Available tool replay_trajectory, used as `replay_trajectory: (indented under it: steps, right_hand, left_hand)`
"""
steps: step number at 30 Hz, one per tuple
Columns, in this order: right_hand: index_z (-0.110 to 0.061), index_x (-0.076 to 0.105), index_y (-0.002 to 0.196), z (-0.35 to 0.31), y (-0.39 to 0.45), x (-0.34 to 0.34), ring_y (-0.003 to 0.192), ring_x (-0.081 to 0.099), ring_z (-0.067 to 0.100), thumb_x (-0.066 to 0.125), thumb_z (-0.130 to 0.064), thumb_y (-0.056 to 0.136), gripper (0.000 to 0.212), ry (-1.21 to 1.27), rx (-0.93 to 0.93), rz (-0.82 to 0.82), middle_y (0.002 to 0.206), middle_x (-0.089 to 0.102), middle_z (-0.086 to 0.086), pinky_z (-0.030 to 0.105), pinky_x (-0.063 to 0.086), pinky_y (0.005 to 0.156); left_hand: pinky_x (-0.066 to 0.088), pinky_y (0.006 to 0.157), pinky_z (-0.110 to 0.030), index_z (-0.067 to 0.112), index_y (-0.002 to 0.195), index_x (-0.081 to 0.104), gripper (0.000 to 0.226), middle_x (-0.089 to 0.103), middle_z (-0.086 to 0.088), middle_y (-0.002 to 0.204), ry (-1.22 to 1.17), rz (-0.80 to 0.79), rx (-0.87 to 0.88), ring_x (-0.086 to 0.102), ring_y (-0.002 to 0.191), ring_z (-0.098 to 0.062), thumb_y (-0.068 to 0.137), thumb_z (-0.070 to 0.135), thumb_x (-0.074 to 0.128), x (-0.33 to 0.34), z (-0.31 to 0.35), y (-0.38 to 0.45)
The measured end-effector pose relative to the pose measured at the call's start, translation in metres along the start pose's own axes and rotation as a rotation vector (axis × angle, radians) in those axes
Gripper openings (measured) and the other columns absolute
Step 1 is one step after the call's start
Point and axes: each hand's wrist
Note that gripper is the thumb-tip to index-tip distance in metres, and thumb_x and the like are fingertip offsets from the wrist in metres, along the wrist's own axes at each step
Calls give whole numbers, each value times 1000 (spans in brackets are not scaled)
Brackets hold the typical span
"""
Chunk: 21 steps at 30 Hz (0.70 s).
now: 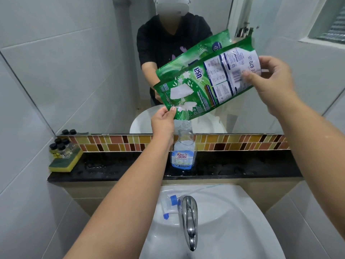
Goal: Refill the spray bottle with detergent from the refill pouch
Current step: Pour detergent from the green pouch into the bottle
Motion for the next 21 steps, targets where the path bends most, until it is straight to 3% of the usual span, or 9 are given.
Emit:
replay_trajectory:
  steps: [7, 10, 12, 17, 21]
  right_hand:
    - [-18, 69, 109, -6, 5, -3, 89, 72, 9, 74, -24, 86, 24, 84, -94, 53, 101, 73, -3, 21, 58, 72]
    - [-22, 70, 100, -7, 8, -4, 88, 70, 15, 73, -27, 86, 14, 91, -118, 103, 101, 73, 8, 30, 60, 75]
    - [-28, 70, 92, -7, 9, -4, 87, 68, 18, 73, -31, 85, 8, 69, -135, 132, 105, 70, 13, 31, 59, 76]
    - [-22, 72, 94, -4, 9, -5, 73, 54, -5, 69, -37, 85, 18, -97, -199, 217, 94, 63, -3, 14, 46, 66]
    - [-24, 72, 97, -4, 8, -5, 77, 57, 5, 68, -35, 86, 17, -128, -225, 242, 93, 65, -1, 24, 51, 70]
  left_hand:
    - [56, 71, -28, 17, 90, 69, 11, 76, 4, 82, -22, -72, 17, 71, 79, -9, 96, 13, 61, 1, 2, -1]
    - [57, 77, -32, 18, 88, 70, 13, 77, 3, 84, -20, -87, 29, 71, 83, -12, 96, 14, 61, 4, 1, -1]
    - [57, 76, -31, 19, 87, 70, 13, 77, 3, 84, -21, -89, 31, 71, 82, -11, 96, 14, 61, 4, 2, -1]
    - [54, 65, -20, 17, 89, 70, 13, 76, 6, 79, -39, -82, 33, 71, 76, -5, 96, 12, 60, 3, 5, -4]
    - [53, 62, -18, 15, 89, 69, 12, 76, 6, 76, -41, -83, 39, 70, 73, -4, 96, 11, 60, 4, 5, -6]
Point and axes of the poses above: each hand's wrist, its own y-axis towards the middle knuckle, its own x-axis out of the palm, z = x × y
